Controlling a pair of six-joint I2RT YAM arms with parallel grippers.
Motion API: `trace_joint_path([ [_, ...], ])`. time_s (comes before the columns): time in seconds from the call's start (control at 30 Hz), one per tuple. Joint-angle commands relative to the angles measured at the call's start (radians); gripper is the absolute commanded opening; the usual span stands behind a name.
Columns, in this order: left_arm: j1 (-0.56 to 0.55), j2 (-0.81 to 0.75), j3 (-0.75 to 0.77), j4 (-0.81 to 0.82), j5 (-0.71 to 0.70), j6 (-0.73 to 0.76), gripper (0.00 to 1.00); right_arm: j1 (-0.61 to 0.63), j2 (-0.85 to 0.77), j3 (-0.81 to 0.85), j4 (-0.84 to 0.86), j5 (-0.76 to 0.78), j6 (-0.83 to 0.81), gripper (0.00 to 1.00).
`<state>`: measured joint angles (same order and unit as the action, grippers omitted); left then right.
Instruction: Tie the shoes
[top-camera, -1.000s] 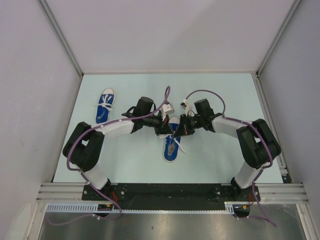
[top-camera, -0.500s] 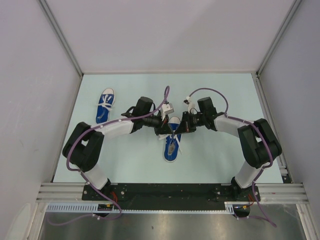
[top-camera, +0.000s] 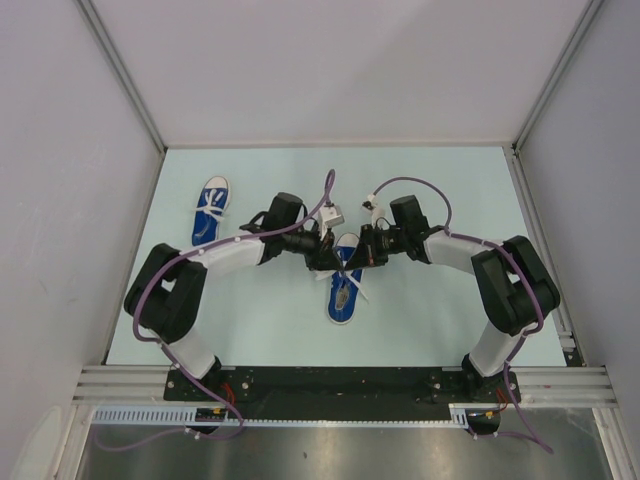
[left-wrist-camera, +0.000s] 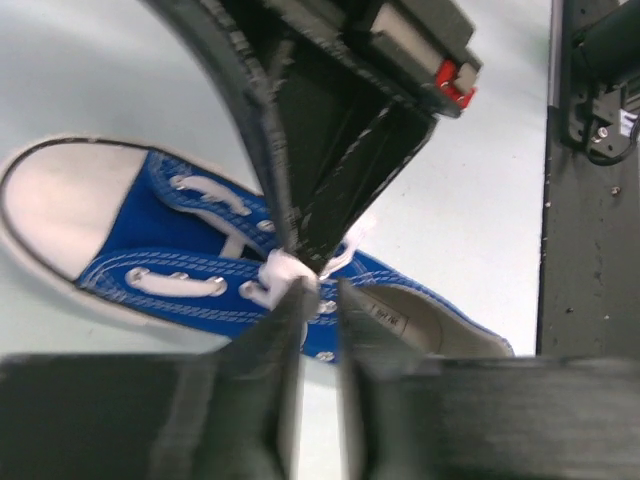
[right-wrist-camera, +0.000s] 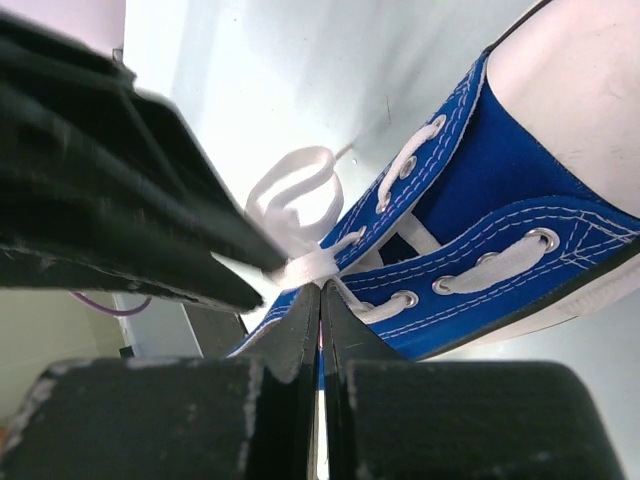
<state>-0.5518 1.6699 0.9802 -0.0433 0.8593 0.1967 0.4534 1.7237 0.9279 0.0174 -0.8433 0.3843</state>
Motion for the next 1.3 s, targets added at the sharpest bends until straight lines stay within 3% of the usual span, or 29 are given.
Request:
trace_joint_path([
  [0.0, 0.053, -0.061, 0.046, -0.023, 0.056, 0.036, 0.31, -0.001, 0.004, 0.037, -0.011, 0.021, -0.030, 0.00],
  [0.23, 0.102, -0.087, 0.072, -0.052, 0.035, 0.106, 0.39, -0.001, -0.003, 0.037, -0.053, 0.024, -0.053, 0.00],
  [0.4, 0.107, 0.002, 0.162, -0.134, -0.062, 0.144, 0.34, -0.002, -0.010, 0.038, -0.059, 0.024, -0.056, 0.00],
  [0.83, 0.036, 0.099, 0.227, -0.282, 0.009, 0.210, 0.26, 0.004, -0.007, 0.037, -0.033, 0.018, -0.038, 0.00],
  [1.27, 0.009, 0.128, 0.255, -0.294, 0.046, 0.191, 0.26, 0.010, -0.004, 0.037, -0.025, 0.007, -0.033, 0.00],
])
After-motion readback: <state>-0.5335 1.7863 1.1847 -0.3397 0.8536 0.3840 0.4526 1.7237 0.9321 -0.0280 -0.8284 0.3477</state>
